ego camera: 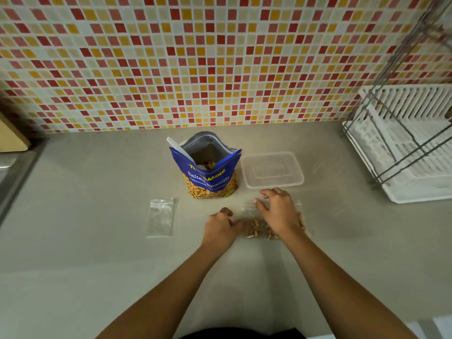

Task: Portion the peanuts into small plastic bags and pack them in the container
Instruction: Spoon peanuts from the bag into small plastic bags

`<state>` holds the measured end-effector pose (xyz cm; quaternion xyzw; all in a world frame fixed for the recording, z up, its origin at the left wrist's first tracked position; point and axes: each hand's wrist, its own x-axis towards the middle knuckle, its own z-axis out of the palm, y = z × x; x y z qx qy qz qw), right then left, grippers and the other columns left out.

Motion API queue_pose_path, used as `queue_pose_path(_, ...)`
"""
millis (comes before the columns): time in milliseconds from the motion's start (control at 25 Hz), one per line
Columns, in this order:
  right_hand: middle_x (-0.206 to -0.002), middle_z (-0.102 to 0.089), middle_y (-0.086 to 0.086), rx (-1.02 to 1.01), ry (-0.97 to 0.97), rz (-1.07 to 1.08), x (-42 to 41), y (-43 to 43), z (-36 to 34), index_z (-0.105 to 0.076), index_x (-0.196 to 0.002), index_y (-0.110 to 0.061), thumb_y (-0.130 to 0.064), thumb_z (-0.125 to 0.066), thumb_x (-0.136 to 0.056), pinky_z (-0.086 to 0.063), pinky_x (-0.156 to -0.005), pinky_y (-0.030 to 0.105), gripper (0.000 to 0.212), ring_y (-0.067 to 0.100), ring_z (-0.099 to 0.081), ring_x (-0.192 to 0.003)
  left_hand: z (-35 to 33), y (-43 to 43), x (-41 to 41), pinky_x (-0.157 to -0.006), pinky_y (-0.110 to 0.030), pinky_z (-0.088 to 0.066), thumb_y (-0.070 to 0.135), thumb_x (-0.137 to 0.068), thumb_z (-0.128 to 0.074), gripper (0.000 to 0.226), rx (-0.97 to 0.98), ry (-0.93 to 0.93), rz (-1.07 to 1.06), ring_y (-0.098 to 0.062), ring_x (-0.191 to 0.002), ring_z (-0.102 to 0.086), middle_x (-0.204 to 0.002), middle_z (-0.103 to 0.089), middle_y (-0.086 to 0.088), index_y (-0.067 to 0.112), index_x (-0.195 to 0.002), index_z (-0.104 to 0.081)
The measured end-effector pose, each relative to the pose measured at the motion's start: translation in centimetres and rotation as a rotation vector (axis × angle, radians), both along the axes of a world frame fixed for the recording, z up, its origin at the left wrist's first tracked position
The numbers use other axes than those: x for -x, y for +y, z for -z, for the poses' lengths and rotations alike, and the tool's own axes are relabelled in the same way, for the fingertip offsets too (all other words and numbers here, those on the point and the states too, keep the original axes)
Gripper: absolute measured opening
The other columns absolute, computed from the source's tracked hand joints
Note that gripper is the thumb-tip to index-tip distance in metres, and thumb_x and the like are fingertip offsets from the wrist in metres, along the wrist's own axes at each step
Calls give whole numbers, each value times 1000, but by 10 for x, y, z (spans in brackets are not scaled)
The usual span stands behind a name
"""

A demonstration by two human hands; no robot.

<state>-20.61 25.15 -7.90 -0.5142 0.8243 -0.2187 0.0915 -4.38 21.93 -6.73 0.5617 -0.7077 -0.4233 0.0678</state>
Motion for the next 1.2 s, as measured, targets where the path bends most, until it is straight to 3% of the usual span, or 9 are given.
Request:
queue_pose_path(200, -94, -68, 12, 146, 14, -159, -64, -3, 1, -67, -98, -7, -32, -42, -85, -53, -76, 35, 37, 30, -65, -86, -2, -42, -71, -77, -28, -47, 10, -82, -61, 17, 172, 36, -120, -30, -87, -66, -92, -72, -14, 6, -96, -70)
queue_pose_path(280, -109, -66, 16, 49, 15, -218, -97, -1, 17, -64, -108, -3, -34, -40, -84, -54, -83, 38, 46, 32, -65, -98, 3, -59, -103, -77, -29, -46, 5, -81, -60, 17, 282, 9, -157, -33, -88, -65, -93, -71, -16, 4, -95, -70)
queue_pose_path(400, -130, -57, 18, -179, -38, -278, -132, 4, 38, -57, -122, -1, -42, -38, -83, -48, -94, 42, 59, 32, -58, -116, 19, -91, -141, -95, -36, -42, 10, -84, -59, 35, 424, -187, -34, -33, -111, -58, -122, -62, -15, 8, -118, -62)
queue_pose_path(560, -149, -34, 12, -245, 87, -278, -138, 15, 48, -38, -139, -4, -49, -28, -87, -20, -110, 38, 69, 24, -31, -139, 24, -105, -155, -103, -43, -36, 24, -91, -49, 52, 343, -399, 156, -29, -132, -36, -145, -41, -3, 22, -141, -36)
queue_pose_path(720, -157, -9, 8, -175, 70, -308, -135, 16, 49, -14, -147, -8, -56, -9, -84, 6, -113, 32, 80, 21, -3, -146, 17, -117, -152, -93, -39, -41, 23, -90, -53, 37, 307, -414, 236, -31, -120, -45, -122, -52, -9, 17, -126, -53)
queue_pose_path(800, -158, -10, 8, -193, -47, -313, -134, 12, 44, -18, -147, -9, -59, -11, -81, 2, -114, 27, 83, 21, -4, -146, 11, -121, -154, -80, -28, -41, 16, -88, -58, 22, 323, -298, 280, -32, -102, -55, -102, -59, -14, 6, -107, -63)
queue_pose_path(880, -151, -30, 9, -127, -267, -239, -135, 5, 31, -35, -141, -7, -53, -34, -88, -14, -113, 23, 70, 21, -23, -142, -2, -119, -153, -67, -20, -37, 12, -84, -64, 16, 284, -149, 253, -26, -86, -56, -89, -59, -8, 3, -97, -66)
queue_pose_path(1040, -129, -54, 2, -56, -981, -105, -150, -9, -4, -45, -133, -15, -29, -59, -90, -39, -94, 15, 47, 9, -52, -118, -39, -110, -141, -69, -17, -48, 13, -80, -71, 18, 62, 111, 231, -15, -80, -59, -92, -66, -1, 13, -98, -69)
queue_pose_path(1200, -94, -67, 1, 0, -1101, -87, -156, -18, -11, -57, -112, -16, -14, -66, -84, -47, -70, 15, 29, 7, -61, -78, -54, -106, -135, -70, -23, -54, 14, -82, -69, 7, -60, 244, 193, -8, -72, -62, -83, -68, 1, 19, -86, -68)
